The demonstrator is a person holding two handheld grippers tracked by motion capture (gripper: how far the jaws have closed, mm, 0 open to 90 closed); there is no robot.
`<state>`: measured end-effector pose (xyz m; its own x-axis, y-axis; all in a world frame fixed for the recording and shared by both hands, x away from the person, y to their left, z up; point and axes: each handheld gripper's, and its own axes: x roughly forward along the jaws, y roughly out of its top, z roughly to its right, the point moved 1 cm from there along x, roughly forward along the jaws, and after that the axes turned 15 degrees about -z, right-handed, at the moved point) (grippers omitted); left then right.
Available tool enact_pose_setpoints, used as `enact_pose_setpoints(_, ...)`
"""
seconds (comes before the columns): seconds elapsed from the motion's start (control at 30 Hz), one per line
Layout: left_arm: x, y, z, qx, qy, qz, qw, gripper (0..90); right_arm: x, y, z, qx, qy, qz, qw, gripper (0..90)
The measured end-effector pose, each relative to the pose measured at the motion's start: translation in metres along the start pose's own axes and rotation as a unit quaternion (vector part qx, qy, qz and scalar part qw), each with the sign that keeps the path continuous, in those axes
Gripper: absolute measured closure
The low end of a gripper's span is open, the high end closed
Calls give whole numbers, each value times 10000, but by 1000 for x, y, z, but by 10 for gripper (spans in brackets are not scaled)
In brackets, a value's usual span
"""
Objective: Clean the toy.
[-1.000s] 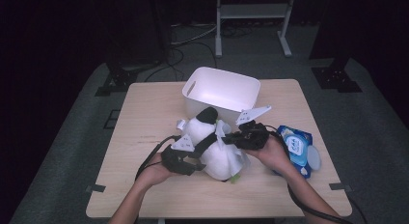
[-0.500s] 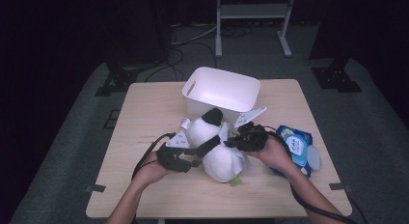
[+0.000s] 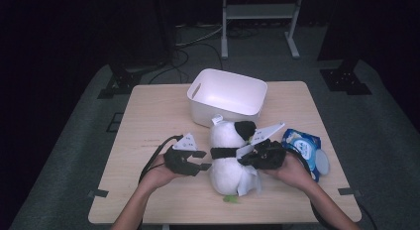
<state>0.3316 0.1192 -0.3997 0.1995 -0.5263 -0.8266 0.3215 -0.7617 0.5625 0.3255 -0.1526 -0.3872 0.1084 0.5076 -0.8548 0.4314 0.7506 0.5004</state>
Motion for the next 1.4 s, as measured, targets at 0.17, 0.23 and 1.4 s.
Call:
enact_pose_setpoints(0.17, -4, 7, 3, 42, -80, 105, 9999, 506, 4, -6, -11, -56, 134, 33, 9999, 866)
enact_pose_setpoints(0.23, -4, 10, 5, 57, -122, 124, 9998, 503, 6, -8, -14, -90, 149, 45, 9998, 866)
enact_pose_setpoints(1.4, 8, 28, 22, 317, -282, -211, 9989, 529, 10, -25, -36, -221, 405, 282, 9985, 864)
